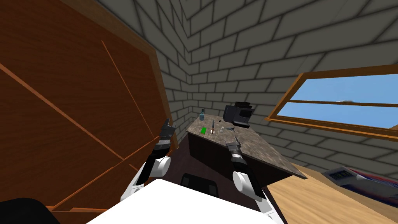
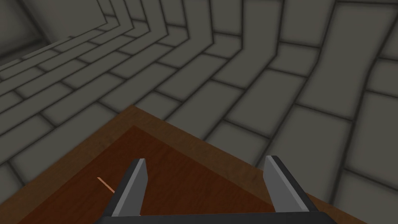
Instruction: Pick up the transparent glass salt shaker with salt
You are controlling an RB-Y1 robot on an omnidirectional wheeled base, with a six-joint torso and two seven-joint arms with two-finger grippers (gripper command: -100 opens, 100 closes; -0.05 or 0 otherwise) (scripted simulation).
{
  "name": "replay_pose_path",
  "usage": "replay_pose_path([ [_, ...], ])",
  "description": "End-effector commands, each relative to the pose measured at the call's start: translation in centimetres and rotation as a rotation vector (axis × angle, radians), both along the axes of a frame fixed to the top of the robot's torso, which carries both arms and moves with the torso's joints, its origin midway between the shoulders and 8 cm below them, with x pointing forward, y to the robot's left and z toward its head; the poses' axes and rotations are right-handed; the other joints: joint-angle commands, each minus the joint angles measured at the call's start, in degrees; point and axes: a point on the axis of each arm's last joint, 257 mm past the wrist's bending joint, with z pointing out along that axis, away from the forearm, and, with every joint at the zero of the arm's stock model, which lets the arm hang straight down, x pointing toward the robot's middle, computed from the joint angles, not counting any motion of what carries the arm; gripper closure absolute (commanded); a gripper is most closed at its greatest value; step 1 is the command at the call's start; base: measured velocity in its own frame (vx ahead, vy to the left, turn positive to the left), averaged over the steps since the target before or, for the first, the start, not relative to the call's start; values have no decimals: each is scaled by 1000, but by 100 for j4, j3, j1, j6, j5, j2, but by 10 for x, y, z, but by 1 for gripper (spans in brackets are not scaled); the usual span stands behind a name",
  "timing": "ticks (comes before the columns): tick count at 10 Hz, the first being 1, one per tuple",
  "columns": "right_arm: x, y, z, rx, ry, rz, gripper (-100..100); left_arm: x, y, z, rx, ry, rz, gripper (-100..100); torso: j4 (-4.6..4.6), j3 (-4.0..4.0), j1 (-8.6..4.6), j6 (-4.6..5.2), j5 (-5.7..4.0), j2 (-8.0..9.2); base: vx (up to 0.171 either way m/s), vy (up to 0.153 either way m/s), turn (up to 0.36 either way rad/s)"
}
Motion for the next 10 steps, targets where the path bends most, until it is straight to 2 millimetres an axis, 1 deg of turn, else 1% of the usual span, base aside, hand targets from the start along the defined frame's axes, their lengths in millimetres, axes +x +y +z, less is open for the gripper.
replay_pose_path([
  [1, 4, -2, -8, 57, 17, 5, -100, 0, 0, 0, 0, 0, 0, 0, 0, 0, 0, 0, 0, 0, -14, -24, 84],
  [3, 15, -5, -28, 178, 56, 14, -100, 0, 0, 0, 0, 0, 0, 0, -1, -2, 2, 1, 0, -4, -8, -25, 144],
  [5, 26, -6, -44, 297, 87, 23, -100, 0, 0, 0, 0, 0, 0, 0, -2, -5, -7, 2, -1, -8, 3, -56, 170],
  [6, 26, -6, -44, 312, 85, 23, -100, 0, 0, 0, 0, 0, 0, 0, -2, -6, -14, 2, -3, -10, 11, -59, 55],
  [8, 36, -5, -57, 435, 109, 31, -100, 0, 0, 0, 0, 0, 0, 0, -3, -8, -10, 3, -2, -14, 14, -55, 121],
  [10, 47, -2, -67, 552, 126, 39, -100, 0, 0, 0, 0, 0, 0, 0, -4, -10, -24, 4, -5, -17, 22, -99, 129],
])
